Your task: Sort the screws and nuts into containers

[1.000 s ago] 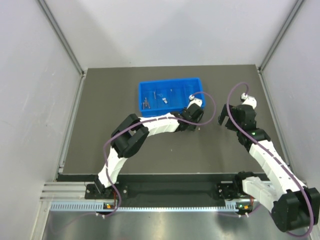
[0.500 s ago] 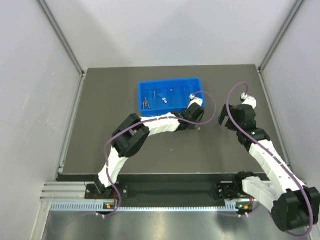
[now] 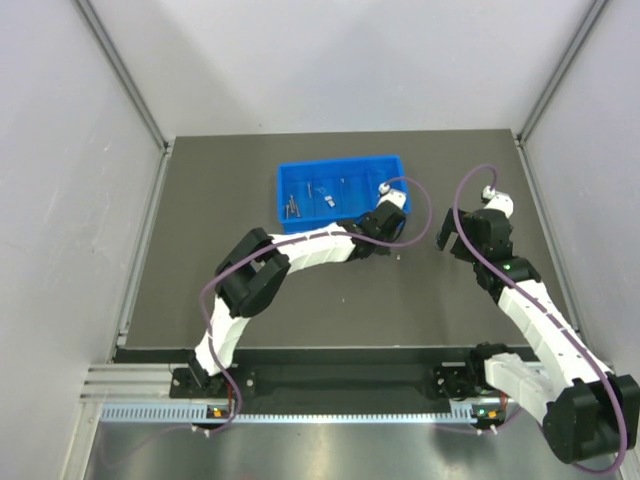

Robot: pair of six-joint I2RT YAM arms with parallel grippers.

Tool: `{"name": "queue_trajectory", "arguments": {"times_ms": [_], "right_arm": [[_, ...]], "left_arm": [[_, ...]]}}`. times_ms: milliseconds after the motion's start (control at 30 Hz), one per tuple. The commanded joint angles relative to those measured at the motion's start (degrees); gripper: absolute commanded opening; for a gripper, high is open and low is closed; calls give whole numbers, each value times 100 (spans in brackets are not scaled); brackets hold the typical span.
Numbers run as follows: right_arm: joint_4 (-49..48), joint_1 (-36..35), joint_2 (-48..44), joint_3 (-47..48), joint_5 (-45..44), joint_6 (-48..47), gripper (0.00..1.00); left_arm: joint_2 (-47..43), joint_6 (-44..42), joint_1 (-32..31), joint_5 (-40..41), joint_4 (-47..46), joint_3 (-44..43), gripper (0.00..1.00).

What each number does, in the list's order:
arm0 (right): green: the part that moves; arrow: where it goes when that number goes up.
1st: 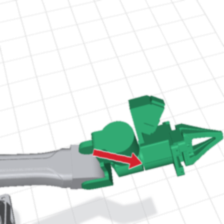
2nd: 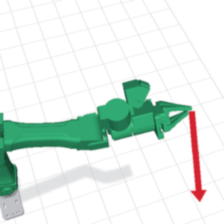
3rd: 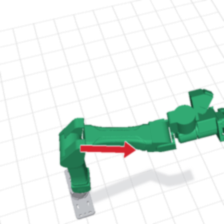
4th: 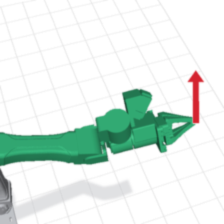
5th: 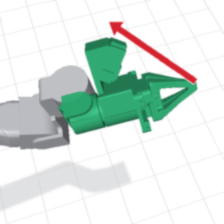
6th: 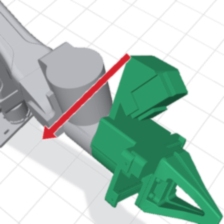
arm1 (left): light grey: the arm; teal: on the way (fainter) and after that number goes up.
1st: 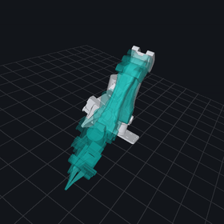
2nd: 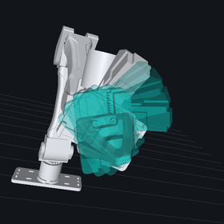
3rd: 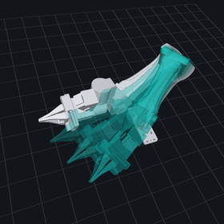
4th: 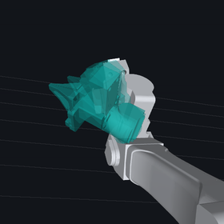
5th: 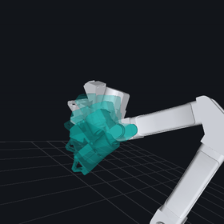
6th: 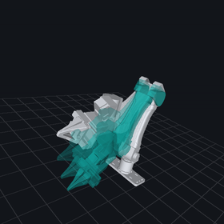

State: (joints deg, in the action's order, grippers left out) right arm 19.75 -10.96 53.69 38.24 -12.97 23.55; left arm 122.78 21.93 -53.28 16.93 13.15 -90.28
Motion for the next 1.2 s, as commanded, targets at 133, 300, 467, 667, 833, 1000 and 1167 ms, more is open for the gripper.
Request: {"name": "queue_trajectory", "arguments": {"times_ms": [133,300,467,667,833,1000,1167], "right_arm": [[-138,85,-61,-36,-109,-52,100],[-164,85,27,-27,-56,-44,100],[-164,85,88,-10,-91,-52,100],[-173,85,185,52,-65,-52,100],[-199,85,229,78,-4,-61,100],[-121,85,98,87,5,-52,100],[-111,85,-69,43,14,-61,99]], "left_arm": [[-1317,-259,405,91,-471,72,4],[-1319,-347,853,250,-462,-112,4],[-994,-444,1117,57,-629,-332,4],[-790,-462,1153,30,-550,-465,5],[-1167,-471,1153,56,-498,-253,7],[-1818,-471,926,-304,-497,273,21],[-2381,-217,538,-313,-339,941,47]]}}
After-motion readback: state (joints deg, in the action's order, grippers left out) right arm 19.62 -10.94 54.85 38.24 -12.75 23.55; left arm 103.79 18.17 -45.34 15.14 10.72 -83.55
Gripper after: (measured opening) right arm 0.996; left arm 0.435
